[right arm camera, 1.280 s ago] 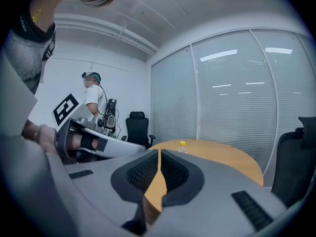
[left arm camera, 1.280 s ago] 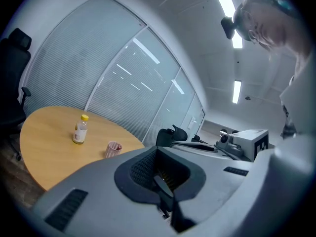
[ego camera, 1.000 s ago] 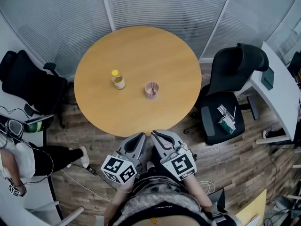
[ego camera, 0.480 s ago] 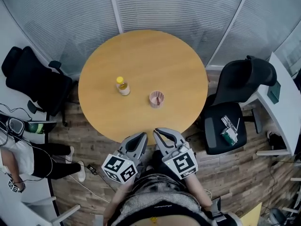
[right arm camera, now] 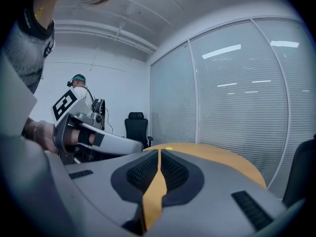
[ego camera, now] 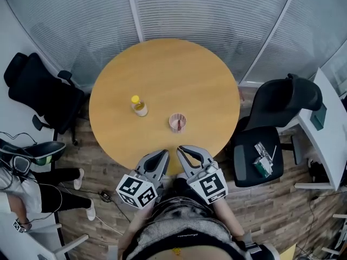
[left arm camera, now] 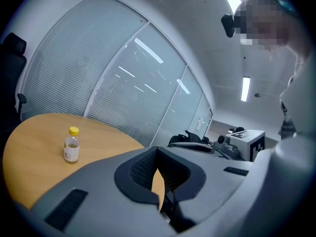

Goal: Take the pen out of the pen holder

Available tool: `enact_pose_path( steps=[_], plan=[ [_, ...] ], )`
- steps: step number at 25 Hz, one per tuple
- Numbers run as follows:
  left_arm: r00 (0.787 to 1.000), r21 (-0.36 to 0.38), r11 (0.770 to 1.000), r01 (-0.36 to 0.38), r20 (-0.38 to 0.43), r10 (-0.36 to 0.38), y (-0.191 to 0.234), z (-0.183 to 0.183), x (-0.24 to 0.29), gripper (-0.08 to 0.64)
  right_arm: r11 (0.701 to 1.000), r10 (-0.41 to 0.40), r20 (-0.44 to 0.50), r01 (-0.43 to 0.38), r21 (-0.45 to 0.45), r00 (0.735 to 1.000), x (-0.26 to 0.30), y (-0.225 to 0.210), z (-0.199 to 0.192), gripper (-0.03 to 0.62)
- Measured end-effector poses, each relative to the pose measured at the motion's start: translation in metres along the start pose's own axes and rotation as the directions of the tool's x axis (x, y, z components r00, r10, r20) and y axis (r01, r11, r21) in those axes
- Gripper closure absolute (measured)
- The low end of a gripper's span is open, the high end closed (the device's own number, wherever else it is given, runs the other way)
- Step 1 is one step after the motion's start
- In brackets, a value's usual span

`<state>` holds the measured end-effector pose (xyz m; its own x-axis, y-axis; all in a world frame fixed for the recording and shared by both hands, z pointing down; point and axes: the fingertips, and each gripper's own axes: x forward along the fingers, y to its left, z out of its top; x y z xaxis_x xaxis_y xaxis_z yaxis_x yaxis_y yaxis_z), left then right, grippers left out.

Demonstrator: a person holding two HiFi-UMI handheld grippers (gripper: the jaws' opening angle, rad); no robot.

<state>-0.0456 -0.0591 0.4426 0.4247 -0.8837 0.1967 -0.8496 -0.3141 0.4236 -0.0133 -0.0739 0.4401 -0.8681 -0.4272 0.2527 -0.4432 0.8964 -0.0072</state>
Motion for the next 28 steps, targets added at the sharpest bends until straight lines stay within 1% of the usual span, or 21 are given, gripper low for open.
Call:
enact_pose_path(
  steps=[2, 7, 10, 11, 14, 15, 18, 19, 22, 25, 28],
  plan=[
    [1.000, 0.006, 1.000, -0.006, 0.003, 0.006, 0.000, 0.002, 0.009, 0.557, 1.000, 0.013, 0.000, -0.013, -0.019, 1.000, 0.001, -0.008, -0.001, 0.561],
    [0.999, 0.009, 0.999, -0.034, 0.017, 0.034, 0.002, 0.007, 0.021, 0.557, 1.000, 0.026, 0.000, -0.026, -0.006, 1.000, 0.006, -0.024, -0.002, 0.561],
    [0.999, 0.020, 0.998, -0.053, 0.016, 0.052, 0.004, 0.009, 0.023, 0.557, 0.998, 0.044, -0.006, -0.044, -0.041, 0.999, 0.009, -0.028, -0.006, 0.561],
    [0.998, 0.021, 0.998, -0.056, 0.013, 0.056, 0.004, 0.008, 0.023, 0.557, 0.998, 0.048, -0.006, -0.048, -0.038, 0.999, 0.010, -0.029, -0.007, 0.561],
    [0.998, 0.016, 0.998, -0.061, 0.007, 0.061, 0.004, 0.006, 0.025, 0.557, 0.999, 0.047, 0.001, -0.047, 0.017, 0.999, 0.012, -0.029, -0.007, 0.561],
    [0.998, 0.014, 0.998, -0.062, 0.005, 0.062, 0.004, 0.004, 0.025, 0.557, 0.999, 0.047, 0.001, -0.047, 0.022, 0.999, 0.012, -0.029, -0.007, 0.561],
    [0.998, 0.008, 0.998, -0.057, -0.003, 0.057, 0.004, 0.002, 0.028, 0.557, 0.999, 0.043, -0.005, -0.043, -0.008, 0.999, 0.013, -0.034, -0.011, 0.561],
    [0.999, 0.007, 0.999, -0.053, -0.005, 0.053, 0.005, 0.002, 0.028, 0.557, 0.999, 0.037, -0.006, -0.037, -0.010, 0.999, 0.014, -0.035, -0.012, 0.561],
    [0.999, 0.016, 0.999, -0.031, -0.010, 0.031, 0.012, 0.008, 0.031, 0.557, 1.000, -0.001, -0.007, 0.001, 0.023, 1.000, 0.019, -0.040, -0.011, 0.561],
    [1.000, 0.023, 1.000, 0.004, -0.016, -0.003, 0.020, 0.015, 0.035, 0.557, 0.999, -0.043, -0.017, 0.044, 0.028, 0.999, 0.026, -0.046, -0.011, 0.561],
    [0.998, 0.030, 0.999, 0.046, -0.034, -0.045, 0.034, 0.024, 0.041, 0.557, 0.994, -0.100, -0.031, 0.102, 0.051, 0.995, 0.039, -0.053, -0.009, 0.561]
  ],
)
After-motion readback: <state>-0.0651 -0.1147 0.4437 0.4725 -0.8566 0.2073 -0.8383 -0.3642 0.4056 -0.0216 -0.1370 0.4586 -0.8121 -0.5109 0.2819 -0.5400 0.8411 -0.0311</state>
